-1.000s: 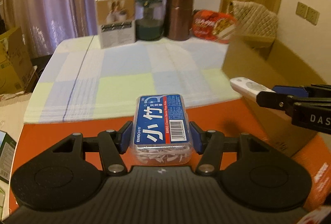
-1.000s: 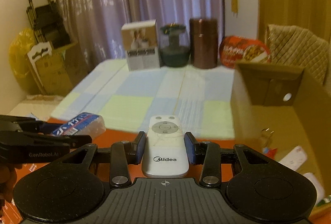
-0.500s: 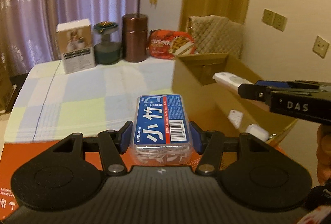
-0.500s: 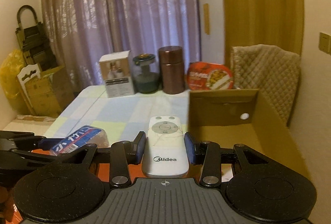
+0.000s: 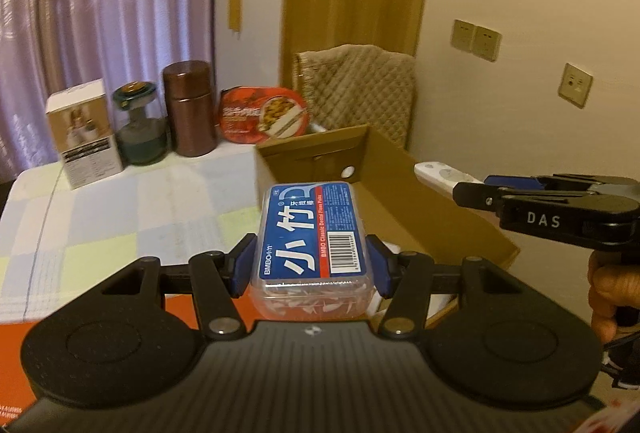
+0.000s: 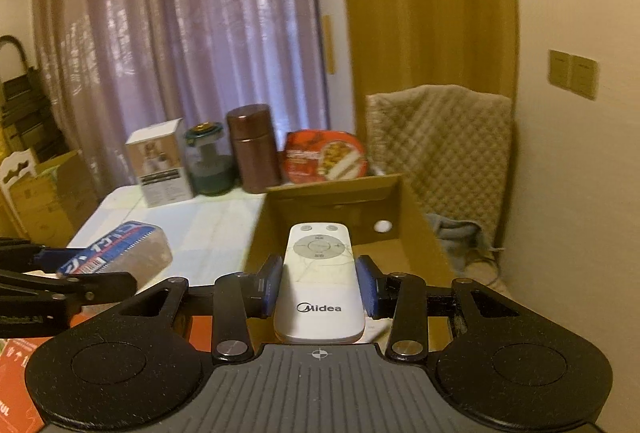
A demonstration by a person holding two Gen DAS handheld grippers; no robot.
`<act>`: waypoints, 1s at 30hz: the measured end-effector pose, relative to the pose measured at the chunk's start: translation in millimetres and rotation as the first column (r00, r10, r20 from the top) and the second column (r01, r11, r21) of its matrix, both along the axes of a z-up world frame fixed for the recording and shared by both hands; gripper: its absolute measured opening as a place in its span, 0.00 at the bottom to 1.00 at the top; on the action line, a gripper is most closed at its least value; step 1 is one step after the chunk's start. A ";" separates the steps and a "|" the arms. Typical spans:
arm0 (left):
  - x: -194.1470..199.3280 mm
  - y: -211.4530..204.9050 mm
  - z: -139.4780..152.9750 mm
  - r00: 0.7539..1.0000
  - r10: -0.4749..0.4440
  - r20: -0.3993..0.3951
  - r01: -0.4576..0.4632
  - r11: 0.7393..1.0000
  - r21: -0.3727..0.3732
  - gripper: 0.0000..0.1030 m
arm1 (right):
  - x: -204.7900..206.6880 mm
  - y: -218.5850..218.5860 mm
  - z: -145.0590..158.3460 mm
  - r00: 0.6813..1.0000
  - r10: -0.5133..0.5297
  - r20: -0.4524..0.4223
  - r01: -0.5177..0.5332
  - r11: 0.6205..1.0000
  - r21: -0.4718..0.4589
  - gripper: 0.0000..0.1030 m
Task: Organize rigid objects
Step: 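Carry the toothpick box and remote into the cardboard box and release both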
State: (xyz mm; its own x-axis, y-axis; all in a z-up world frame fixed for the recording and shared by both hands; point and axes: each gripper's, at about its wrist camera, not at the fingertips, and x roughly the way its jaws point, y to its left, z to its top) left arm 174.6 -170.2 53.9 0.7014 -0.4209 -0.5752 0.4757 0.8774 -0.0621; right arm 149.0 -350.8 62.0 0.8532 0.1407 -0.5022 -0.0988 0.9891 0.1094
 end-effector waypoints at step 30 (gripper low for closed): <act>21.5 -91.5 -48.6 0.991 -0.095 -0.098 0.103 0.991 0.080 0.51 | 13.4 -69.3 -36.7 0.993 -0.063 -0.103 0.066 0.997 0.031 0.36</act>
